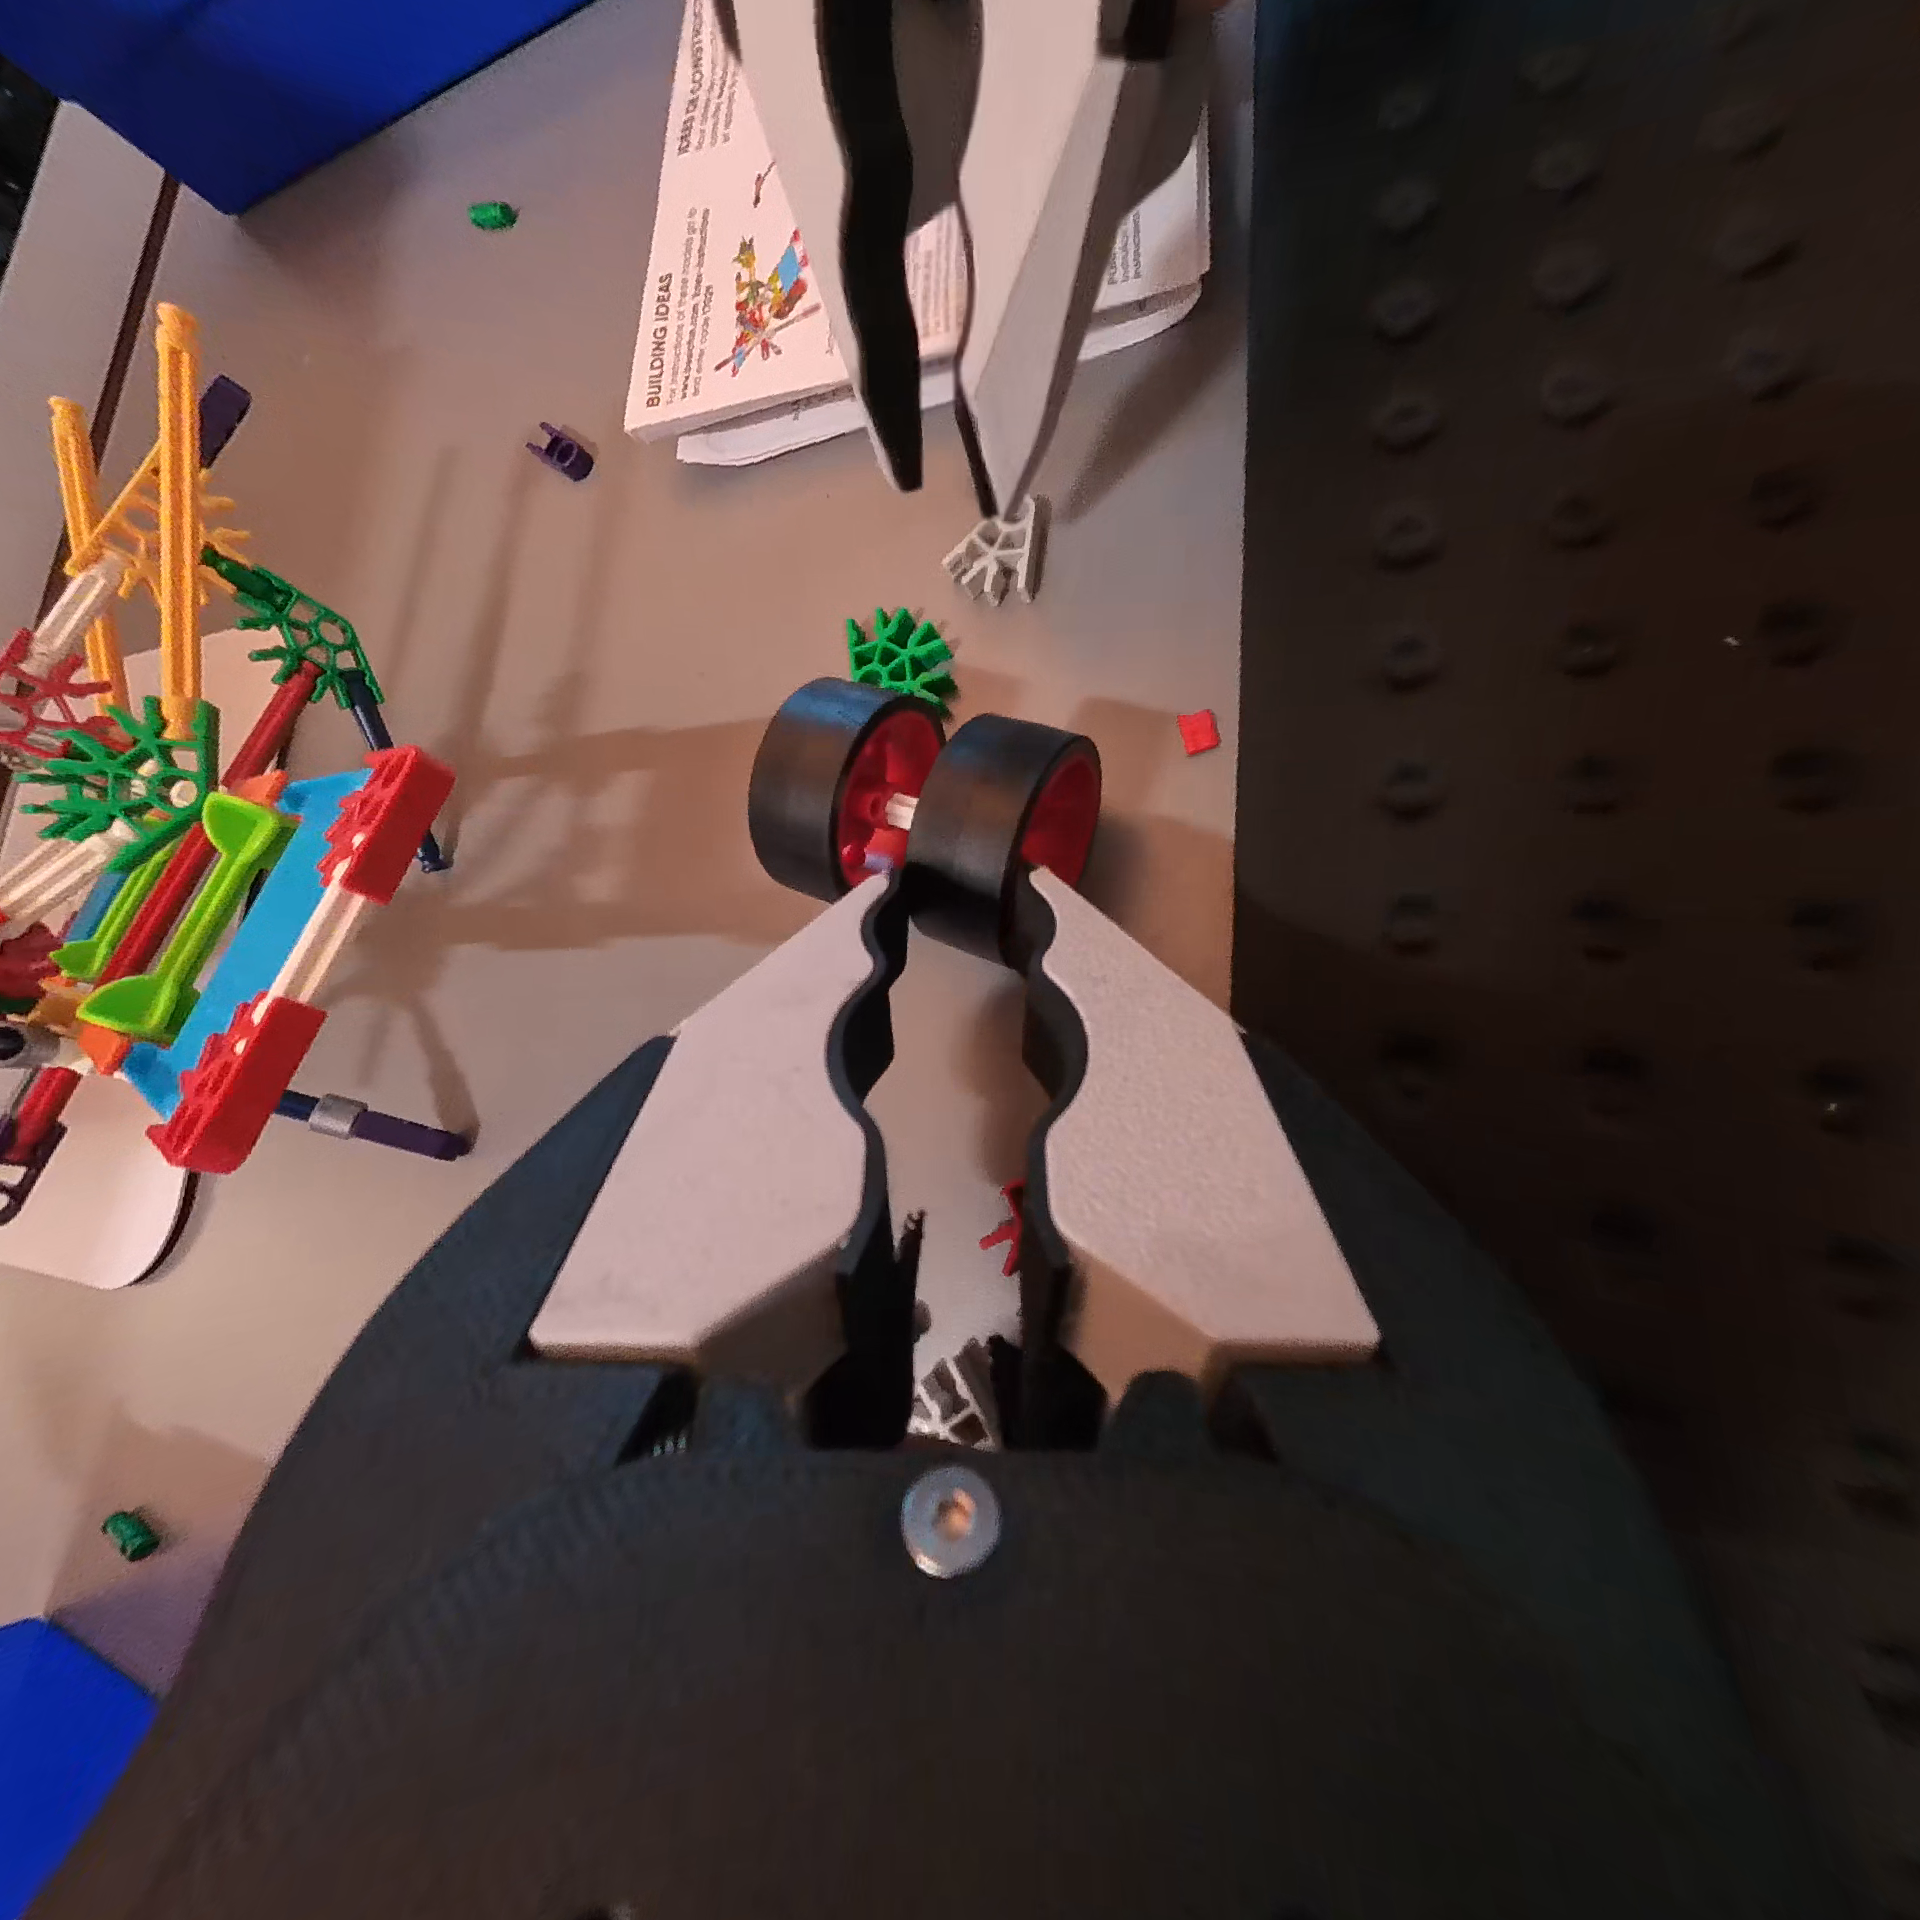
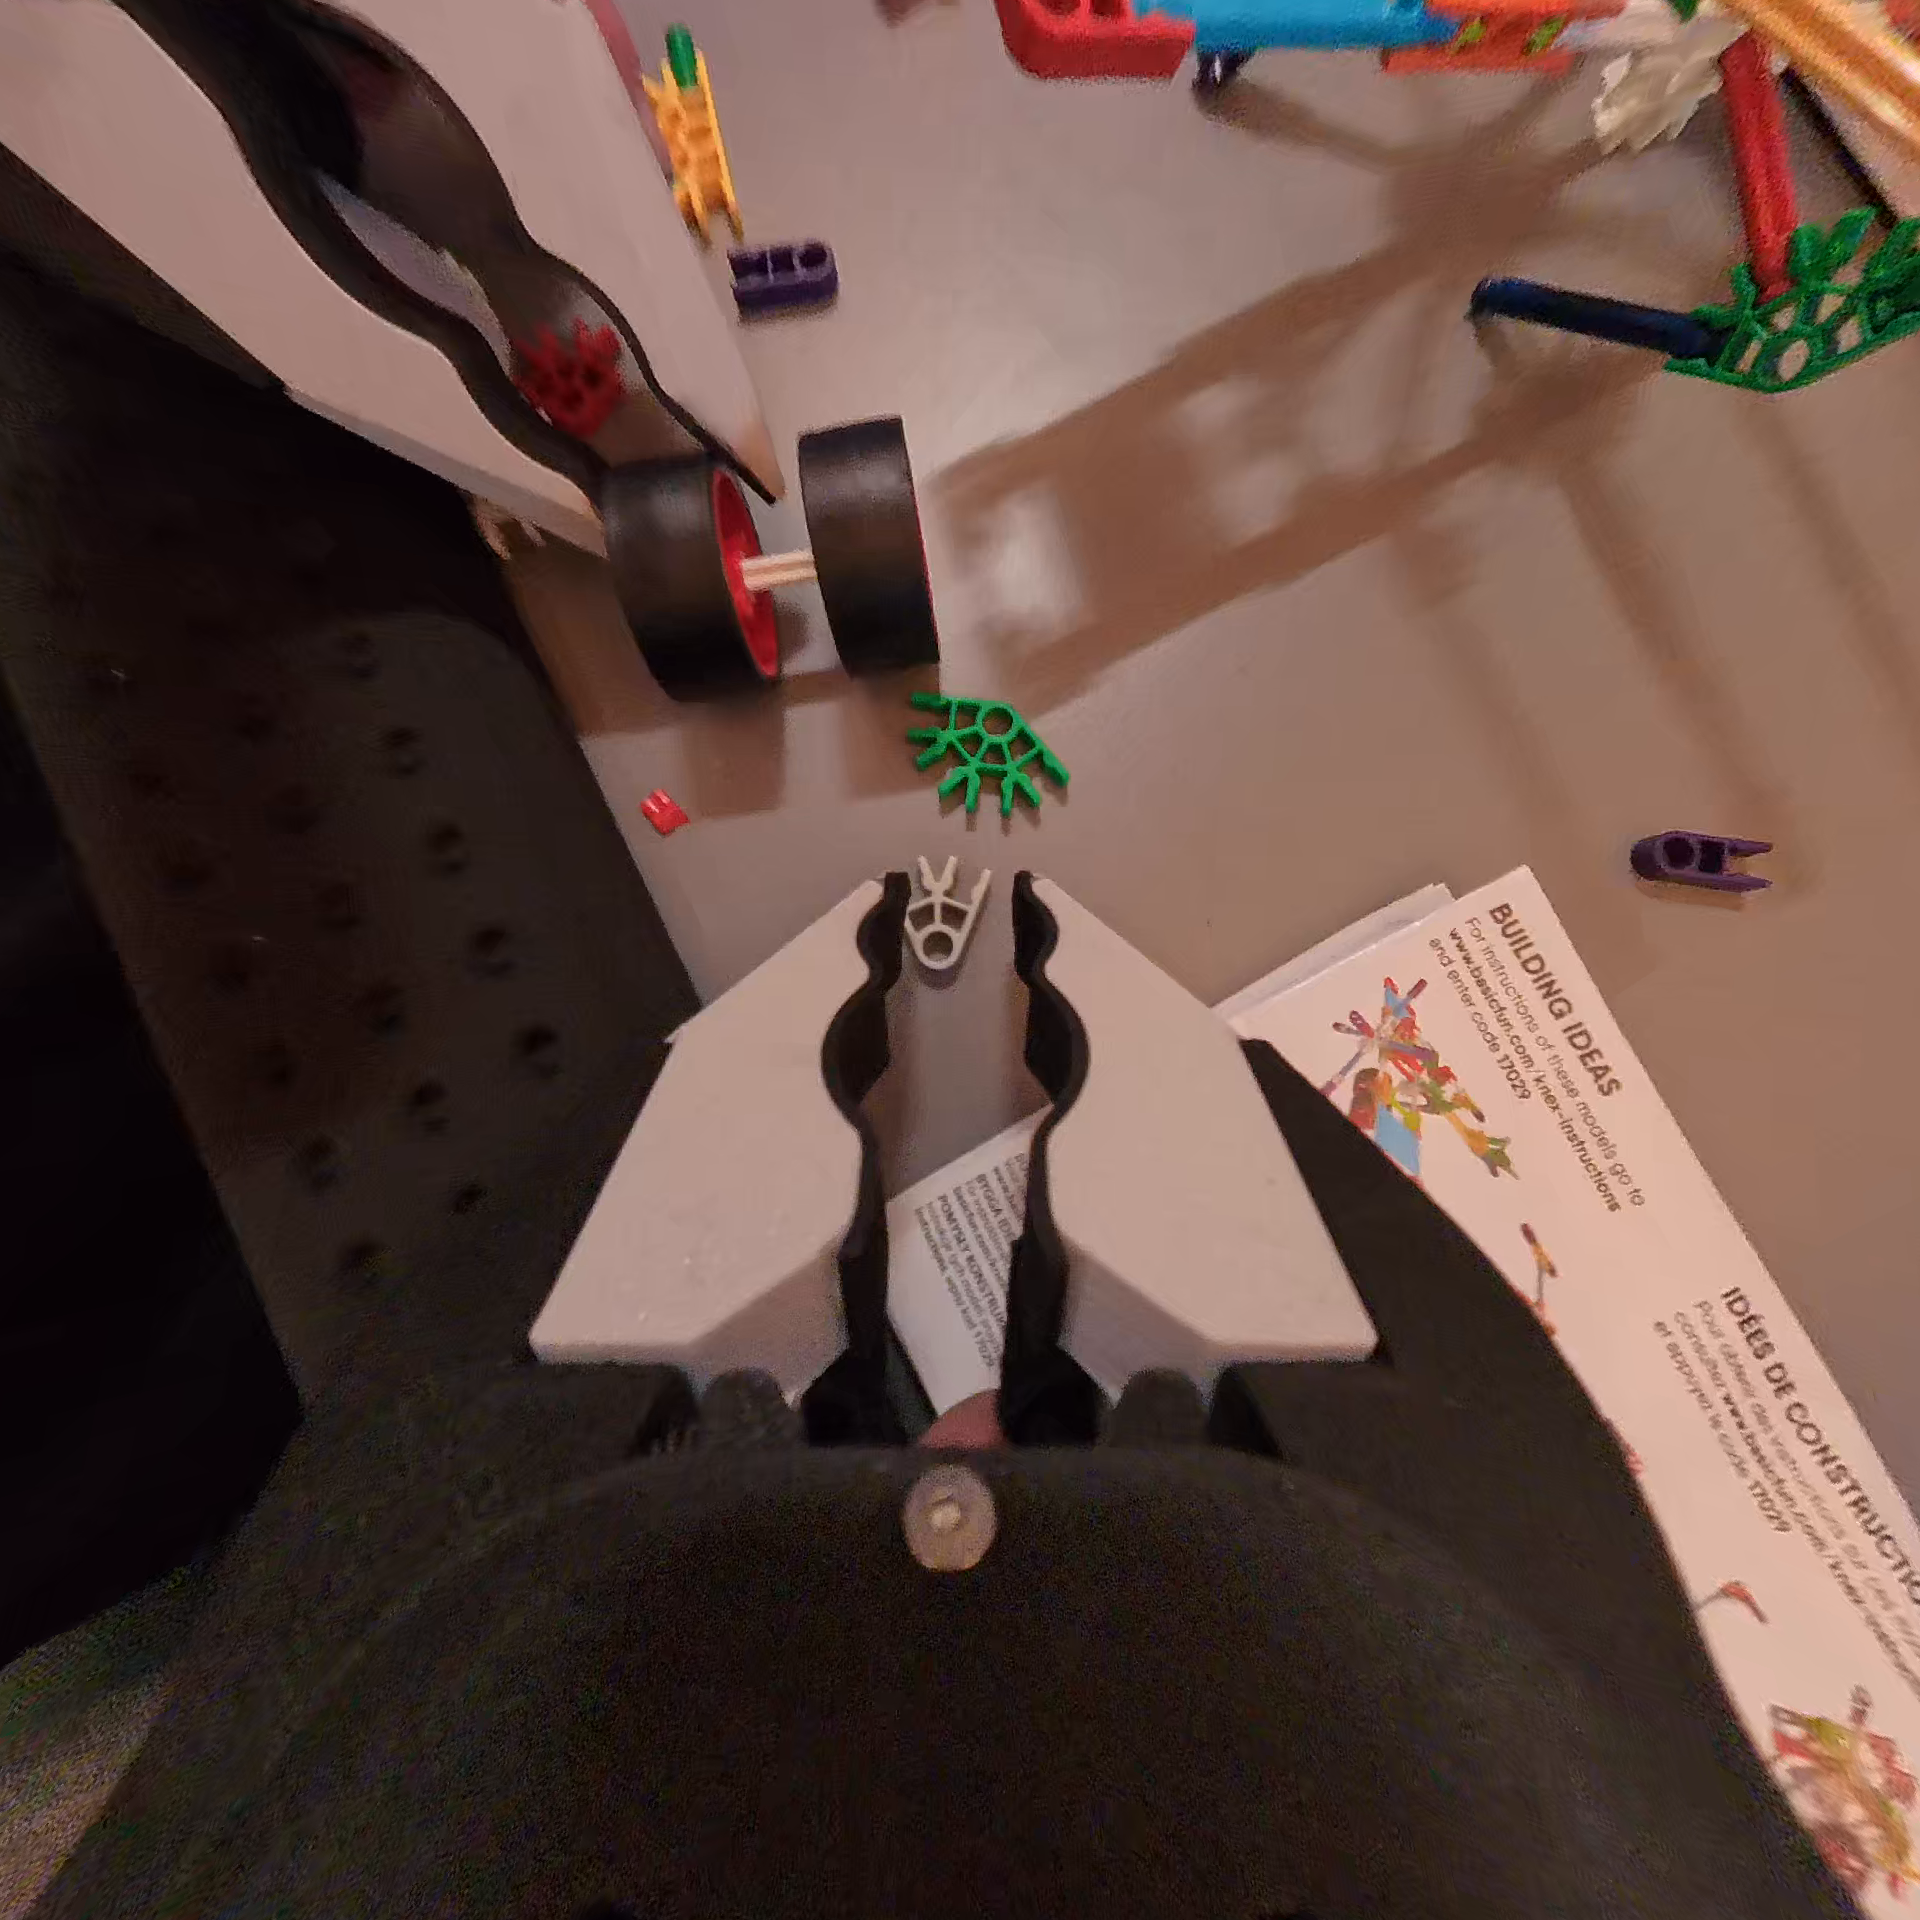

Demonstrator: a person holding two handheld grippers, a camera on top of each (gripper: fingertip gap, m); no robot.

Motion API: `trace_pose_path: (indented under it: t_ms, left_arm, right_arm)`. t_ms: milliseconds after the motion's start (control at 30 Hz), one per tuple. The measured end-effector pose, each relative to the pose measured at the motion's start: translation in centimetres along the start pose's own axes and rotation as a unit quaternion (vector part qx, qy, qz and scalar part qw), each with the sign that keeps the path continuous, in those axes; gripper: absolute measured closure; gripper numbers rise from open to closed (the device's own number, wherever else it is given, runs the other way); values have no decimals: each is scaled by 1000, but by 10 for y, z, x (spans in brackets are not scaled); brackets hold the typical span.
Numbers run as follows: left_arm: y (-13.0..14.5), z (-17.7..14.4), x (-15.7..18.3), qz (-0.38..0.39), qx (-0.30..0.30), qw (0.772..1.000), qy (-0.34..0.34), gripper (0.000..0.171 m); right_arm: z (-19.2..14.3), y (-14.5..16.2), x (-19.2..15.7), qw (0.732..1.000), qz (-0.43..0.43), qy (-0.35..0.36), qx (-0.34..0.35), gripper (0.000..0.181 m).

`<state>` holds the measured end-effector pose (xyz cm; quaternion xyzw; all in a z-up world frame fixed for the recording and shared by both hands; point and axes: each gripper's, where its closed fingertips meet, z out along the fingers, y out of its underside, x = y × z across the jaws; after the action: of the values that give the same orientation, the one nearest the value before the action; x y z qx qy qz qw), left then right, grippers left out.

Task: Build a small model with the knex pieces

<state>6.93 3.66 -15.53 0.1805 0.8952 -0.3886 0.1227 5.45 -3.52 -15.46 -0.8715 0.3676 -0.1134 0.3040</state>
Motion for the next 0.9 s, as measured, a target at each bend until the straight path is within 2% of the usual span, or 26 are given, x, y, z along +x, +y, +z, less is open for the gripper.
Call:
trace_pose_path:
  t_ms: [67,333,533,733,900]
  left_arm:
    - [0,-1,0,4,1,1000,1,155]
    - [-6,-3,0,36,16,999,-15,155]
    - [-1,-3,-2,38,7,999,-21,155]
    - [-8,-4,-2,123,12,990,-63,155]
    - [-17,-8,-1,181,37,979,-86,155]
  right_arm:
    - [3,-2,4,1000,-15,13,-9,163]
    - [4,-43,-9,996,-59,-20,59,153]
    - [4,-25,-1,998,-65,-12,12,153]
    - [2,-47,-13,993,-93,-23,65,150]
    - [18,-48,-19,992,-108,-35,56,143]
